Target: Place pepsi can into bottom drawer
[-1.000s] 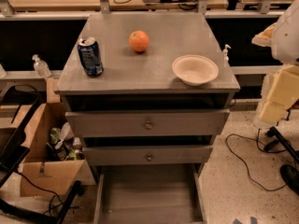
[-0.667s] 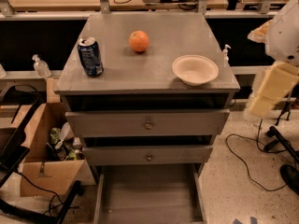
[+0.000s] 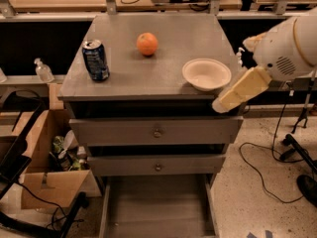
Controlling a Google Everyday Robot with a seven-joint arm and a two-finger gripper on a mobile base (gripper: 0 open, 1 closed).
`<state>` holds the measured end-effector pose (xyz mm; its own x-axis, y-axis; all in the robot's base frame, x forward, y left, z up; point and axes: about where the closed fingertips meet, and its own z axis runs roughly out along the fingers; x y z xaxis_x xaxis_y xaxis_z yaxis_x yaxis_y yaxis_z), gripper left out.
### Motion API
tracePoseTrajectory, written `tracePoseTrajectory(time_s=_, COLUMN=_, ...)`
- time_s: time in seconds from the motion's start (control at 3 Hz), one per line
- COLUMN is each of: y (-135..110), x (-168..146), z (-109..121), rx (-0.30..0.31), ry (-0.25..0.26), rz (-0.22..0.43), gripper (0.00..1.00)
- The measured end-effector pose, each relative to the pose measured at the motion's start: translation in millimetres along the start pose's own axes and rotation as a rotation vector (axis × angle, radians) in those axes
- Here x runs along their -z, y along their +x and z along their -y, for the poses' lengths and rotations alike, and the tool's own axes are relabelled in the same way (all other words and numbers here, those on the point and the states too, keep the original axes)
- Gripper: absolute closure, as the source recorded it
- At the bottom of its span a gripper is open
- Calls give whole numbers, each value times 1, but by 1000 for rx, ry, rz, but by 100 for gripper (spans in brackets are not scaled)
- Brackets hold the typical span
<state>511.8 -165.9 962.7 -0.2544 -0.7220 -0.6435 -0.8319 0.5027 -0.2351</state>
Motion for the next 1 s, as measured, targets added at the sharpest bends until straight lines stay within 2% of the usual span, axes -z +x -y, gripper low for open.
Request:
tracePoseTrajectory(time_s=0.33, y=-8, x=-21, z=-30, rx=-116, ry=-1, rz=168, gripper=0)
tracePoseTrajectory(time_s=0.67, y=-43, x=-38, z=-34, rx=-154, ry=26, rz=365, gripper=0)
tracePoseTrajectory(time_s=1.0, y=-95, x=-40, z=-39, rx=-120, ry=47, rz=491, gripper=0)
